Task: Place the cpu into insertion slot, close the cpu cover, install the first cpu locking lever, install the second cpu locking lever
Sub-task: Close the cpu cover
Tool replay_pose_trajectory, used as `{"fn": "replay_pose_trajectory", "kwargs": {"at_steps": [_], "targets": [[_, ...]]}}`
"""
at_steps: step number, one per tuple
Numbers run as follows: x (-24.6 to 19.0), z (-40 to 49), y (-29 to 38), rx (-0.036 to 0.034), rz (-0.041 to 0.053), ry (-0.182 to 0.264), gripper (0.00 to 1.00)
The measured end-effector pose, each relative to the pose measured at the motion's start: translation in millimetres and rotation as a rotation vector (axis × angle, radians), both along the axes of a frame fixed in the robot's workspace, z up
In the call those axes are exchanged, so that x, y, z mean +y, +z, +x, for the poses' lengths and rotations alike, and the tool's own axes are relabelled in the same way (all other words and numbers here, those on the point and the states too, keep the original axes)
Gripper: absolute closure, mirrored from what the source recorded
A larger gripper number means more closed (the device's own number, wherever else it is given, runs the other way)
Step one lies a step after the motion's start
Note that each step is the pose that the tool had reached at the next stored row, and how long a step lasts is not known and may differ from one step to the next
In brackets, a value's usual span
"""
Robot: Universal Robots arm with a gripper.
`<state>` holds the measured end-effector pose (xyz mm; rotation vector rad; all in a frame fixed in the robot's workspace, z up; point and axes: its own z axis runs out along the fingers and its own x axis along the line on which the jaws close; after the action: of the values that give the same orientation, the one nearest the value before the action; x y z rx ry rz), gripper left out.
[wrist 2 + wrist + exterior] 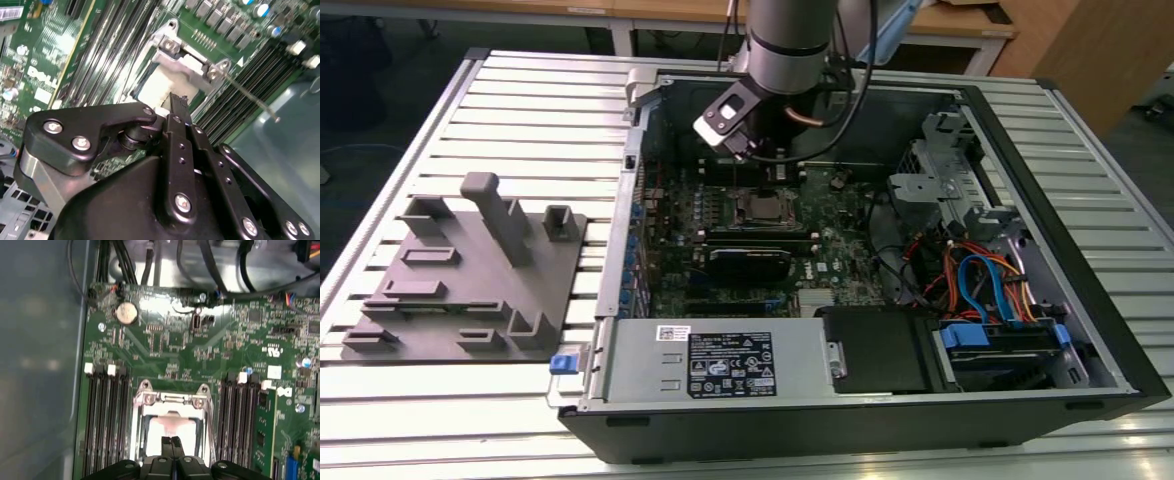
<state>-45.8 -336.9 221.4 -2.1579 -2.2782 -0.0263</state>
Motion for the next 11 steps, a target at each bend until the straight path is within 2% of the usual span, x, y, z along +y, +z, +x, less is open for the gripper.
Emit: {"fn": "replay_pose_trajectory", "kwargs": {"at_steps": [6,11], "targets": [[0.0,-9.5,-3.8,0.0,-0.0001,0.0,0.9],[0.0,-10.8,-4.7,0.0,0.0,0.0,0.9]]}}
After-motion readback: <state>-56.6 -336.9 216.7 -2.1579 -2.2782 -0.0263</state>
